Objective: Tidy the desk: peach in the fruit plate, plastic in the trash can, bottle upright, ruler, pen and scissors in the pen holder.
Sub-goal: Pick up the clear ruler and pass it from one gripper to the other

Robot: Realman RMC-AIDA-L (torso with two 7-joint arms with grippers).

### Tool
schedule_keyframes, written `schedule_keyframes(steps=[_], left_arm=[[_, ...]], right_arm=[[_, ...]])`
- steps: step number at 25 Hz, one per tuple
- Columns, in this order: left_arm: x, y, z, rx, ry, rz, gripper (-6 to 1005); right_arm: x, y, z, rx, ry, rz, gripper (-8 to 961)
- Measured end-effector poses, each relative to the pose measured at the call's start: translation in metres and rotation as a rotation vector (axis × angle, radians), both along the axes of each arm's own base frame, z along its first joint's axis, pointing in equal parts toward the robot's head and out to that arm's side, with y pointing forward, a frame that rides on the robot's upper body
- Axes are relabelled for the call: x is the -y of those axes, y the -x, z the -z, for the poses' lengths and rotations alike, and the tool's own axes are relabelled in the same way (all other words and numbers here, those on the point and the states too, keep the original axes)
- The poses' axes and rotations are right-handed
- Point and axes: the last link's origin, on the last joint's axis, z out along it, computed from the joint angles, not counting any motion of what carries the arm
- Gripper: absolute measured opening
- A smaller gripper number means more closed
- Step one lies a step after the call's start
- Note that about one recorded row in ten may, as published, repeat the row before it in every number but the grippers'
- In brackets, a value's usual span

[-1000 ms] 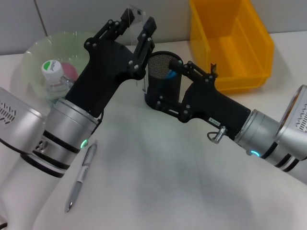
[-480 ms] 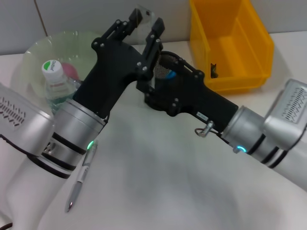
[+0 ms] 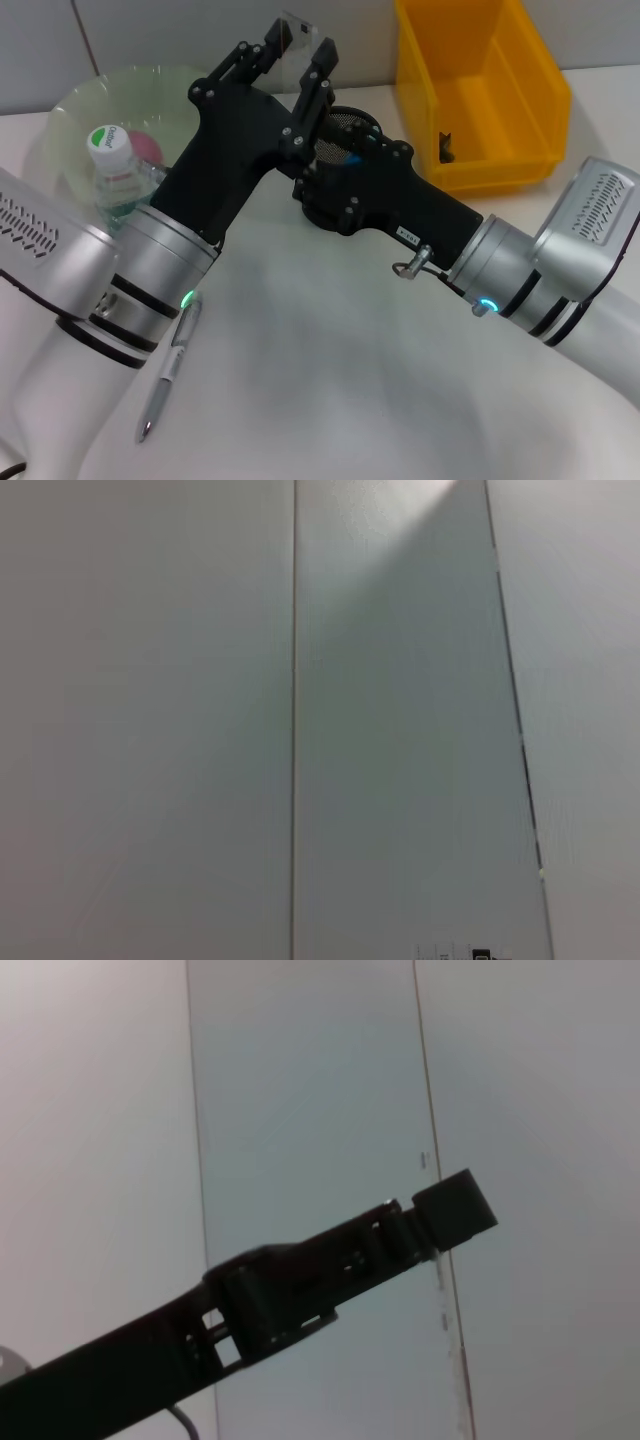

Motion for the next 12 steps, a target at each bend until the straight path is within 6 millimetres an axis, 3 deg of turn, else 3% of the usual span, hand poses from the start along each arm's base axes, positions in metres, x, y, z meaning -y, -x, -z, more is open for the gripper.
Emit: schedule_keyframes(steps=[10, 11, 12], left_arm=[[-0.0014, 0.0015, 0.0033, -0.022, 0.008, -0.018, 414], [-0.0019, 0.0018, 0.0042, -0.028, 0.013, -0.022, 414], [-0.0019, 0.0018, 0.0042, -0.028, 0.013, -0.022, 414]], right_arm=[[0.0035, 0.0002, 0.0042, 0.038, -0.042, -0.005, 444], [0.0043, 0.0007, 0.0052, 0.047, -0.05, -0.009, 228], [0.0042, 0.0011, 0.0059, 0.056, -0.058, -0.012, 229]])
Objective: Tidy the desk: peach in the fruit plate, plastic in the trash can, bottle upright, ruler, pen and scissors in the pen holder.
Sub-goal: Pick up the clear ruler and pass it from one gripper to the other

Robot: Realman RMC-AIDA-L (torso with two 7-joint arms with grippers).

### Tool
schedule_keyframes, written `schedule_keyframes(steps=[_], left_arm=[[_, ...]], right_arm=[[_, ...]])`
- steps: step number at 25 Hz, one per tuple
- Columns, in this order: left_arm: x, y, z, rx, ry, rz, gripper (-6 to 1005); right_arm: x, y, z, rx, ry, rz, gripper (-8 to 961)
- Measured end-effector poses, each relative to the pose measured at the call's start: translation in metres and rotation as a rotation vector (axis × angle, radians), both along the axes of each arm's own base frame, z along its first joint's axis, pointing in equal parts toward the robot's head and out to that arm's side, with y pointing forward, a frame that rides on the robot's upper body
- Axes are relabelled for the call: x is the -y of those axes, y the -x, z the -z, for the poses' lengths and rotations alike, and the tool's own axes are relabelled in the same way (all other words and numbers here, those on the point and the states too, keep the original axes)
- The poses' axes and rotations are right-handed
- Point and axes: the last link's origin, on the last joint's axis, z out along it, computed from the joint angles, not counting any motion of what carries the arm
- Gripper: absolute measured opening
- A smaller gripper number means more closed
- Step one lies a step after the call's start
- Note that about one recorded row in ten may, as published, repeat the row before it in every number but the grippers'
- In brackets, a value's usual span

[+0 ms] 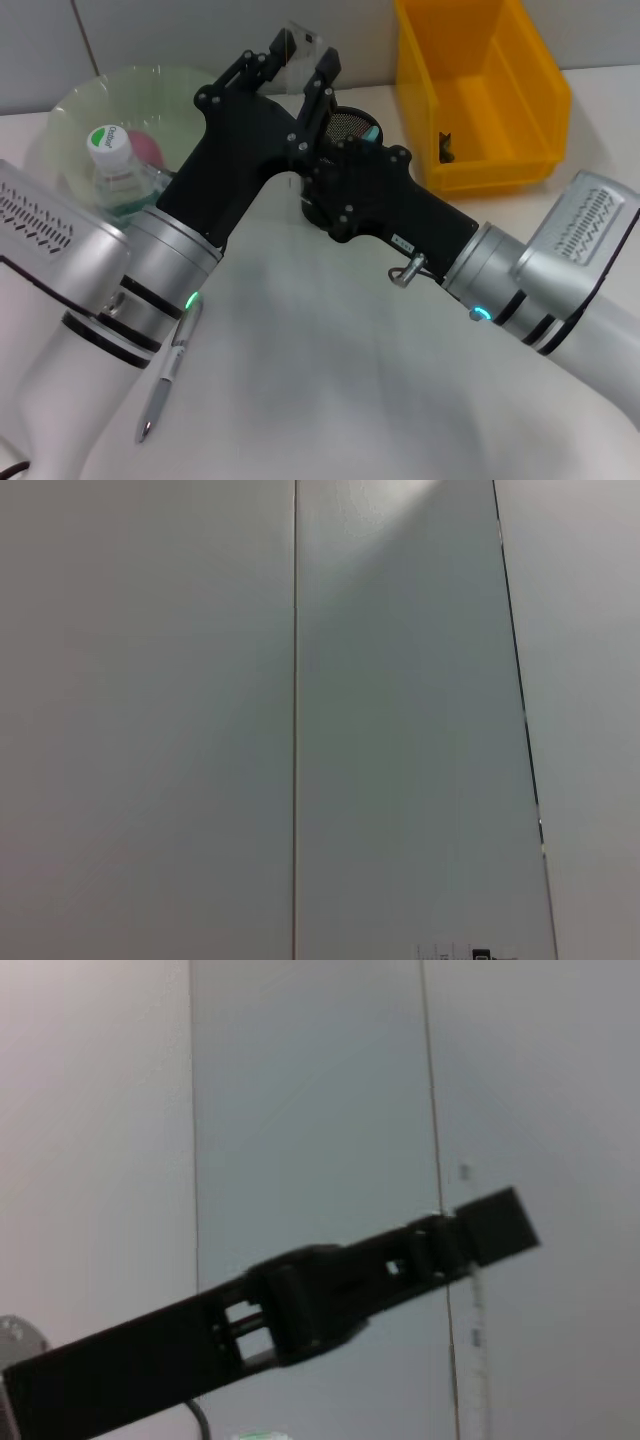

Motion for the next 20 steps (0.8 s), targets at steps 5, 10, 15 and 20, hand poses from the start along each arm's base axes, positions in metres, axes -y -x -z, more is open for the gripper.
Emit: schedule_keyframes(steps=[5, 10, 15, 20], left_arm=[[-0.0015, 0.0008, 0.001, -0.008, 0.005, -0.01, 415], [-0.0016, 0.0008, 0.0011, -0.008, 0.005, -0.011, 416], [-0.0007, 0.0002, 0.0018, -0.008, 0.009, -0.008, 416], [-0.0006, 0.0004, 0.0019, -0.008, 0.009, -0.009, 417]], right_arm=[[-0.001, 0.0001, 0.0018, 0.018, -0.01, 0.005, 231], [-0.0025, -0.0002, 0.002, 0.022, -0.018, 0.013, 233], [-0.0028, 0.0012, 0.003, 0.021, -0.015, 0.013, 224], [-0.0028, 0.003, 0.0053, 0.02, -0.009, 0.015, 211]])
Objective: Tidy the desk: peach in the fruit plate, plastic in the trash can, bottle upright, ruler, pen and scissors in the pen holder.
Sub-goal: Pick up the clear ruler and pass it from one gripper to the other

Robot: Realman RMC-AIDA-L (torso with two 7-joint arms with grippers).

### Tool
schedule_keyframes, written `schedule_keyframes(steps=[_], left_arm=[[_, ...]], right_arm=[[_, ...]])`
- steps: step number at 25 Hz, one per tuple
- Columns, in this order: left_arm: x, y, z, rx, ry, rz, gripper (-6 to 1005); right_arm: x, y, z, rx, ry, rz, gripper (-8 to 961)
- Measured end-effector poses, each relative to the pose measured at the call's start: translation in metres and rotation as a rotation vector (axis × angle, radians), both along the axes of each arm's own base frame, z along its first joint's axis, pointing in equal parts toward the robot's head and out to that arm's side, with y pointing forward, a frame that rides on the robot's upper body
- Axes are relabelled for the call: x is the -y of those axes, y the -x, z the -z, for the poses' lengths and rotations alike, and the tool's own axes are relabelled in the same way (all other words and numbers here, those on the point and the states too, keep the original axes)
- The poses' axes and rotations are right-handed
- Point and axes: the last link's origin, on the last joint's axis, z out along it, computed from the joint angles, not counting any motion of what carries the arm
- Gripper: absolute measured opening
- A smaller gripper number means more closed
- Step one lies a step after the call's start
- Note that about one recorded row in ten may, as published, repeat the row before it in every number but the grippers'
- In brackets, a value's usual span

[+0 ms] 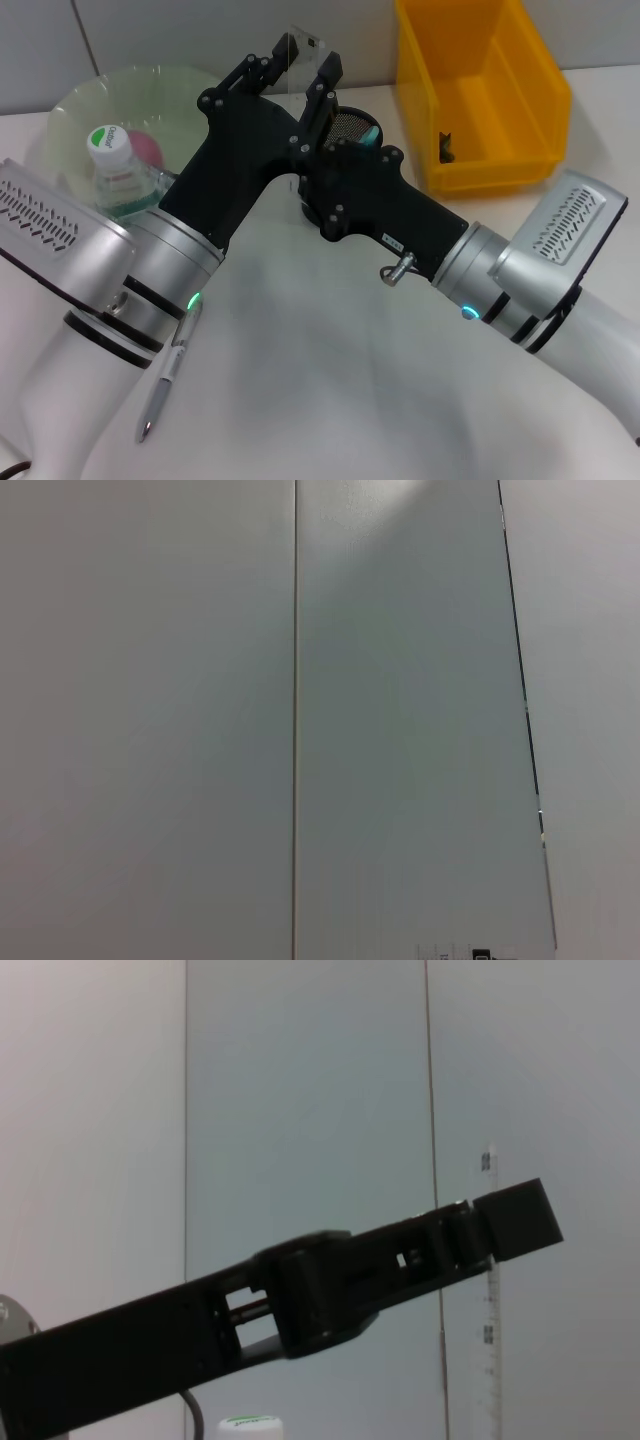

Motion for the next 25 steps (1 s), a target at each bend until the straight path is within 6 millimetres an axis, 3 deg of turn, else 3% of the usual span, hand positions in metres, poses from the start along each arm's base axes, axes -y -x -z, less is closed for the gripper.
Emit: schedule_keyframes(steps=[25], left_arm=[[0.0002, -0.0004, 0.0002, -0.003, -0.001, 0.005, 421]], right_arm=[[-0.0006, 0.0023, 0.0, -0.028, -0.003, 0.018, 16]])
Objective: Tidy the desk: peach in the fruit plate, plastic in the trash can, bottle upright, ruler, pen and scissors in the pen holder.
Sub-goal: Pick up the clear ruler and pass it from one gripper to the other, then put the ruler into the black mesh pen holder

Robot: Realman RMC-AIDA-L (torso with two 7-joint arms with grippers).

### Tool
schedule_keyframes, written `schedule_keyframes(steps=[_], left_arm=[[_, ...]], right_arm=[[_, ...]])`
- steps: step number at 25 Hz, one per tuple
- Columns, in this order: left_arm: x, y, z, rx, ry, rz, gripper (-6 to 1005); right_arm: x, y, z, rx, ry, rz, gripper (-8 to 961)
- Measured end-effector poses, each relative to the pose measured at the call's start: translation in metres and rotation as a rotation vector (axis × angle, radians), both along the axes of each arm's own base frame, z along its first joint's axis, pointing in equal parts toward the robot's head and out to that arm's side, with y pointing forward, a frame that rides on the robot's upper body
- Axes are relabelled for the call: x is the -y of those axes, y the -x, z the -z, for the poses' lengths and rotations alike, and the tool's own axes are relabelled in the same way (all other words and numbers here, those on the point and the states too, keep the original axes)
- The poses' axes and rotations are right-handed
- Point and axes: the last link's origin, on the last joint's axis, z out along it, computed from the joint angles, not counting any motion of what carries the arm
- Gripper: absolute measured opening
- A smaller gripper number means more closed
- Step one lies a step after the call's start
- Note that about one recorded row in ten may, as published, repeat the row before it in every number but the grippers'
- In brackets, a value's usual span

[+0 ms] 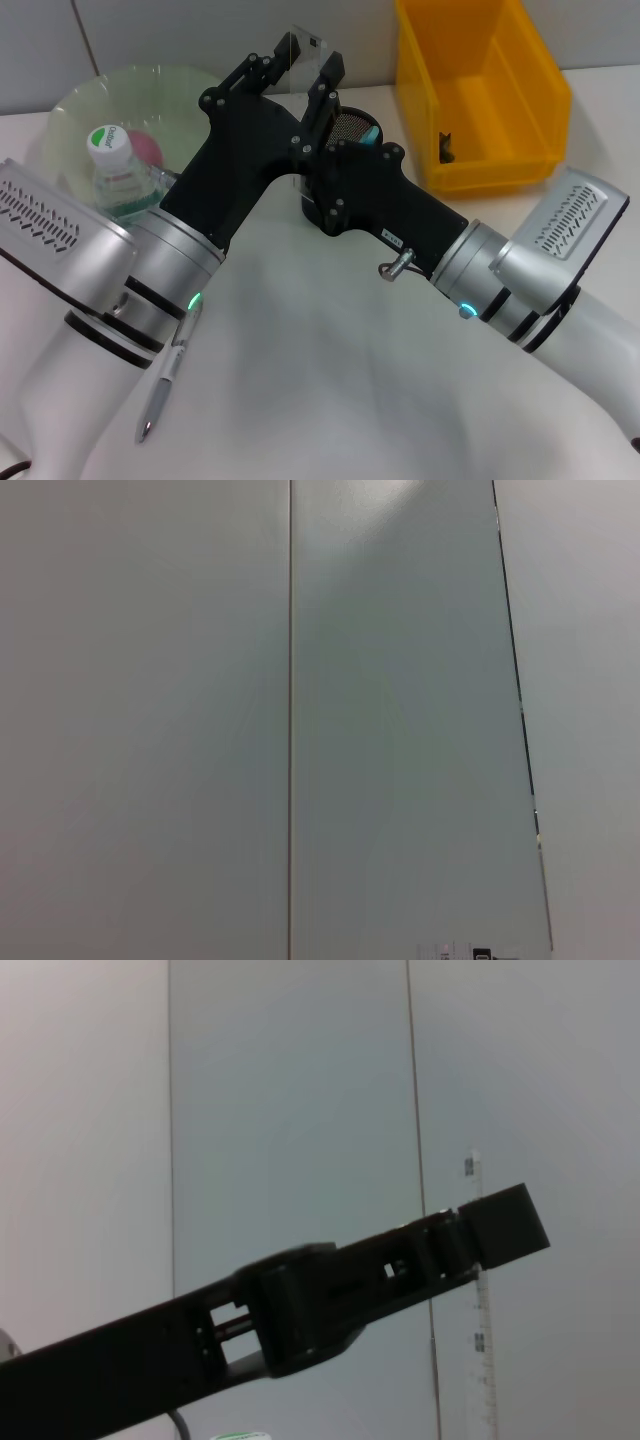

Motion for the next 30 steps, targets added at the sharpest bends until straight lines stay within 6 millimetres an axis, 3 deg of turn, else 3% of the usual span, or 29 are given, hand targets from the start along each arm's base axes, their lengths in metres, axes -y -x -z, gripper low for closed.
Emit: schedule_keyframes(steps=[11, 22, 24, 30], left_arm=[[0.003, 0.001, 0.002, 0.001, 0.013, 0.006, 422], [0.004, 0.004, 0.0, 0.008, 0.009, -0.006, 686], [0.005, 0.008, -0.001, 0.01, 0.009, -0.017, 807], [0.011, 0.021, -0.002, 0.025, 0.067, -0.031, 802]], right_arm=[[-0.001, 0.001, 0.0, -0.003, -0.003, 0.002, 23], [-0.001, -0.006, -0.005, -0.019, -0.029, 0.03, 44], [-0.004, -0.01, -0.012, -0.025, -0.057, 0.038, 47], [-0.013, -0.018, -0.03, -0.049, -0.093, 0.036, 58]])
